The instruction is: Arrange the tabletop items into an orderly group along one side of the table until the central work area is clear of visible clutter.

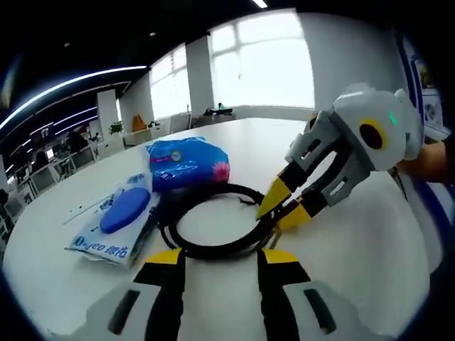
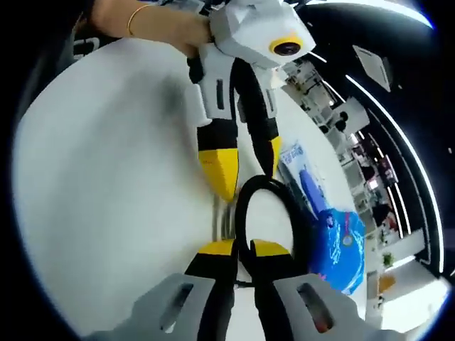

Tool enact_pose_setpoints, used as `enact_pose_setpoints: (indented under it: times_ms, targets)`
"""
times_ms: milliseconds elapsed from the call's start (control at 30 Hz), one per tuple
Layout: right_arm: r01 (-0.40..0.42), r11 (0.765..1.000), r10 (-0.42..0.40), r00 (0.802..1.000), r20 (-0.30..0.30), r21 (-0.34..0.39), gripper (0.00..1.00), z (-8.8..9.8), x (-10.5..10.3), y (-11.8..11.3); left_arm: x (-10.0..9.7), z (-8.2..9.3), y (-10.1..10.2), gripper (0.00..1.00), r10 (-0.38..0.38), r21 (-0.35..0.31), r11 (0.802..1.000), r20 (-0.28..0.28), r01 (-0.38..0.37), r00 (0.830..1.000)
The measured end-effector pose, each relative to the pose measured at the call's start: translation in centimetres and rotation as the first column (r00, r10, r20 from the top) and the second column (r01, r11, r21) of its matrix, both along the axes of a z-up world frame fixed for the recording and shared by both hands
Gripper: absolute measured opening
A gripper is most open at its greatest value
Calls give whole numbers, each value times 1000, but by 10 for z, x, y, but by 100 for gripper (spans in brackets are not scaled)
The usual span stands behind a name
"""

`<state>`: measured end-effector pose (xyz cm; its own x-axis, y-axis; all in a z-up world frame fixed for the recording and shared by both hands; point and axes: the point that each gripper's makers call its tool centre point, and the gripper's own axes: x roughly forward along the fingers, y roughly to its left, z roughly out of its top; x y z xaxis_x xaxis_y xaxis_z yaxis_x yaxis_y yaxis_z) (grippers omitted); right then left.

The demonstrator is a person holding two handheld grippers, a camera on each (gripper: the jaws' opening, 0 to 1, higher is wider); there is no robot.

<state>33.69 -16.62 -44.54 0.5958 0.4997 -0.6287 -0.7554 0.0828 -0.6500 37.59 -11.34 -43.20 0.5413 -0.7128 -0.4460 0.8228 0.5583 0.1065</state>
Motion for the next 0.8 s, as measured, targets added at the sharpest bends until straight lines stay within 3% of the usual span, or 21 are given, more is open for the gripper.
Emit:
enact_pose_setpoints:
  times_ms: [367, 800]
  targets:
    - [-17, 998, 19, 1000, 25, -58, 2, -1, 4, 1, -19, -3, -6, 39, 2, 8, 1000, 0, -2, 1000]
    - [-32, 992, 42, 996, 76, -122, 2, 2, 2, 2, -23, 0, -1, 39, 6, 1, 1000, 2, -6, 1000]
